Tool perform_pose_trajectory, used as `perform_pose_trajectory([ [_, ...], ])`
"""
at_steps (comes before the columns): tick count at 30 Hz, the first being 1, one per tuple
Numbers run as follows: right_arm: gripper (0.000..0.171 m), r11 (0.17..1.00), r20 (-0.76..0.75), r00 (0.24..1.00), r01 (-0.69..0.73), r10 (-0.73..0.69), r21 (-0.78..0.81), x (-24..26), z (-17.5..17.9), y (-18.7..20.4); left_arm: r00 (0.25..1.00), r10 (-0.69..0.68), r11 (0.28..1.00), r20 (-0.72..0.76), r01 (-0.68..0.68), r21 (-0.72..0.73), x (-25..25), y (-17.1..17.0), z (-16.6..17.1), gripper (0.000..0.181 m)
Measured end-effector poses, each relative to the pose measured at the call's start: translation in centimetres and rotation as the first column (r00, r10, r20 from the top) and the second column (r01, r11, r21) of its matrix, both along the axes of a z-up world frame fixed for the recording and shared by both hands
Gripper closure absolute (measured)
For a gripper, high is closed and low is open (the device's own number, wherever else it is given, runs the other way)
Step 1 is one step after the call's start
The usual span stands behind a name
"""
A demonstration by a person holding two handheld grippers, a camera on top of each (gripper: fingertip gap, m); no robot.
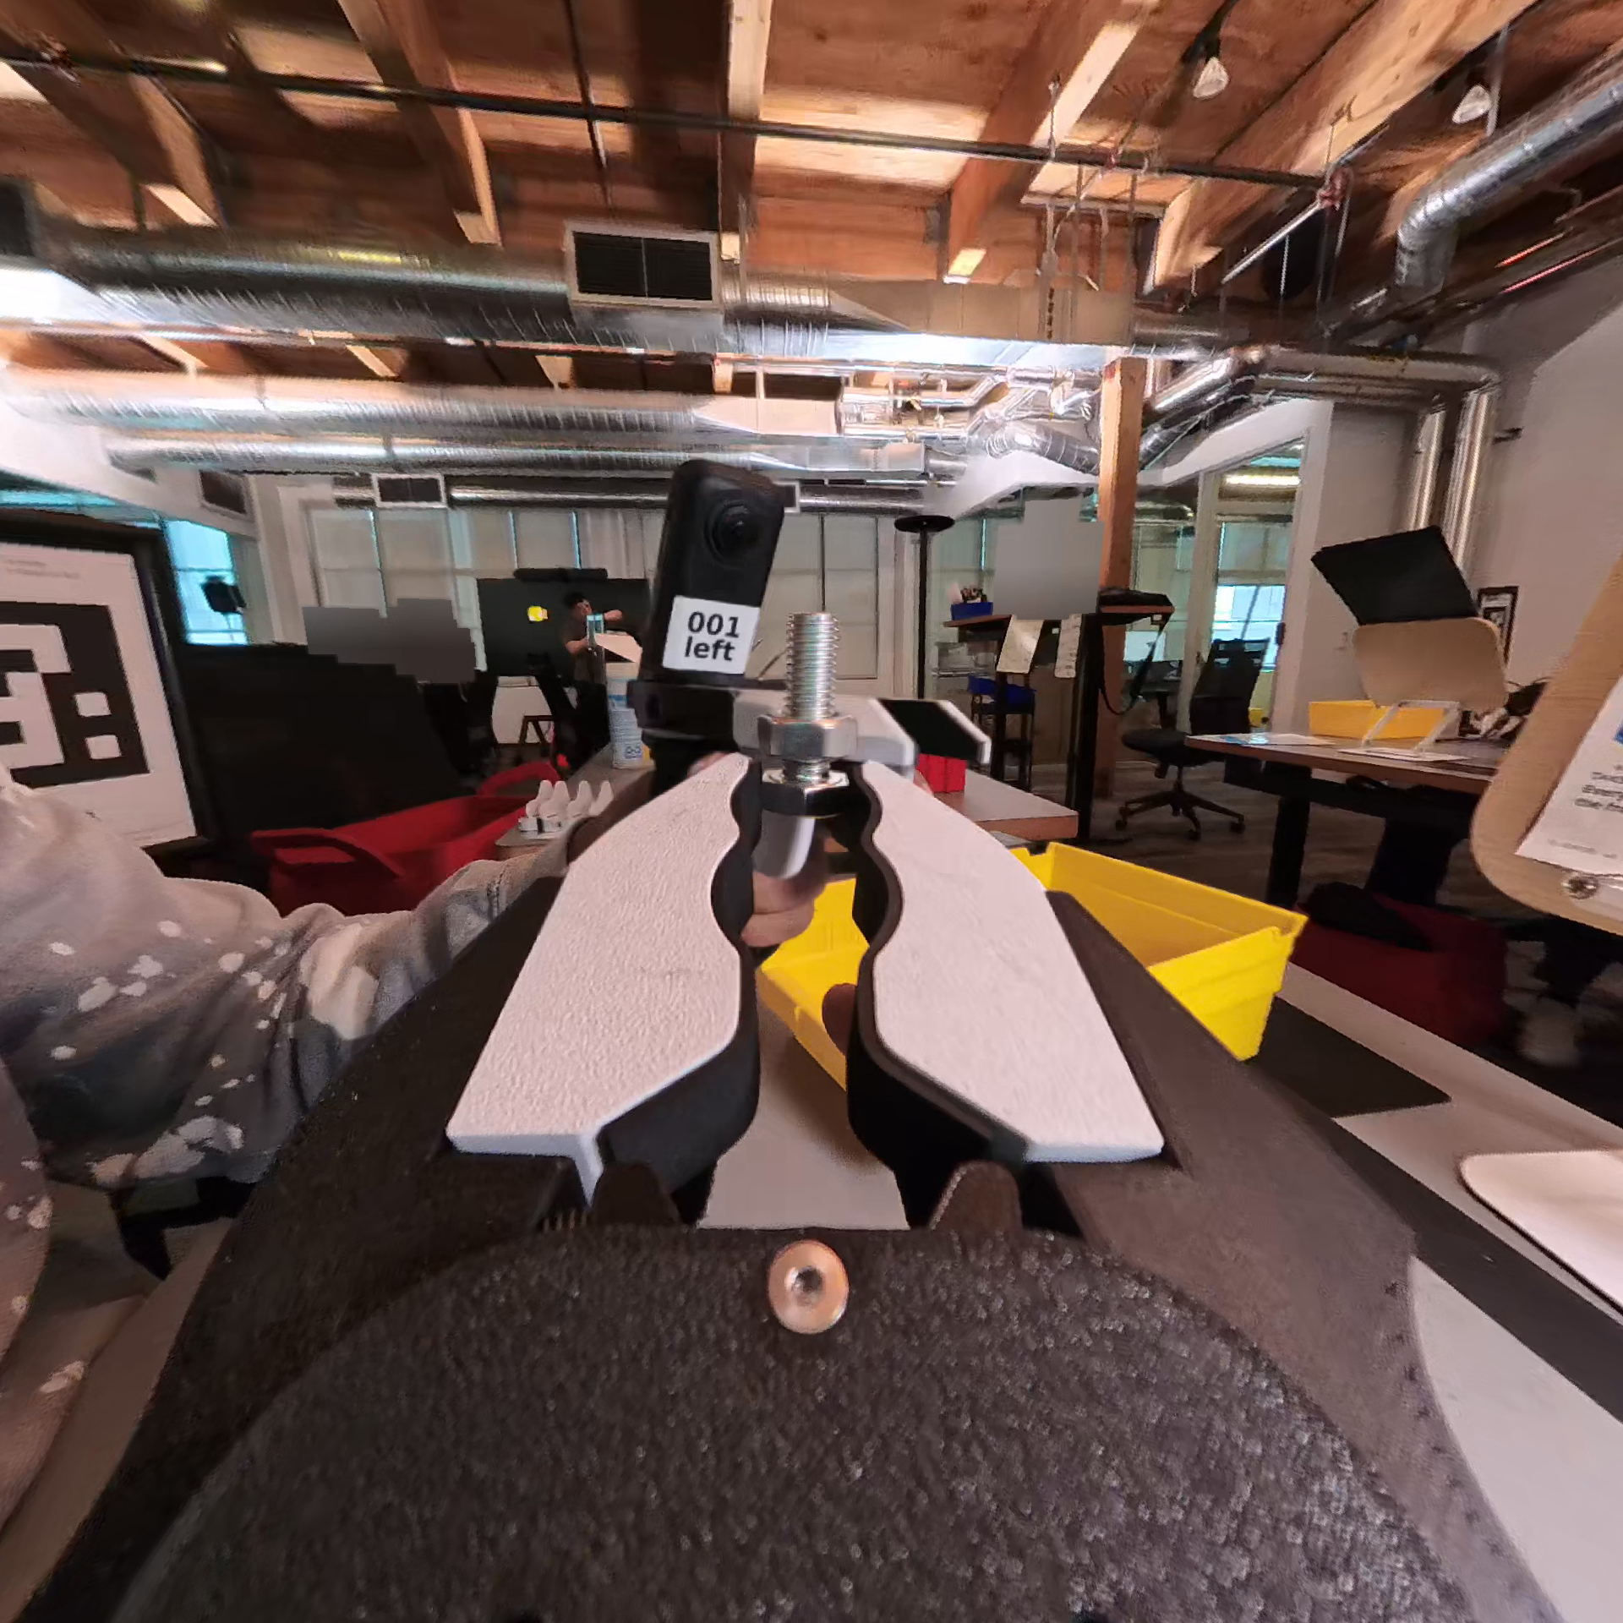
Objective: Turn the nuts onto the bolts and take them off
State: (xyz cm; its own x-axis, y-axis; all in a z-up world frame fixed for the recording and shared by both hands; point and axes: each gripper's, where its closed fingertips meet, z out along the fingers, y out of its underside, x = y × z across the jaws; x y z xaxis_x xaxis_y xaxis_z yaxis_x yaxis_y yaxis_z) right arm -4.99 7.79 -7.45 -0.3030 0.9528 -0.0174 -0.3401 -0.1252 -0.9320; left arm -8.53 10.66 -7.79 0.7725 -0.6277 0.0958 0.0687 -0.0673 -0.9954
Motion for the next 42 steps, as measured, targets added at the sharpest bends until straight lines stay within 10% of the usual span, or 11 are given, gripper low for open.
perform_pose_trajectory([
  [24,0.153,0.997,0.058,0.996,0.066,-0.068,0.038,-0.9,-0.9,0.2,0.982,-0.182,0.983,0.043,0.183,-0.024,3.1,-1.8,0.5,0.141],
  [31,0.153,0.999,0.034,0.999,0.039,-0.040,0.021,-0.3,-0.3,0.1,0.999,0.018,1.000,-0.037,-0.019,-0.013,-0.2,0.1,-0.3,0.158],
  [42,0.153,0.882,0.238,0.851,0.434,-0.468,0.182,1.1,-1.3,8.6,0.977,0.186,0.982,-0.103,-0.186,0.013,-4.3,1.0,-0.2,0.158],
])
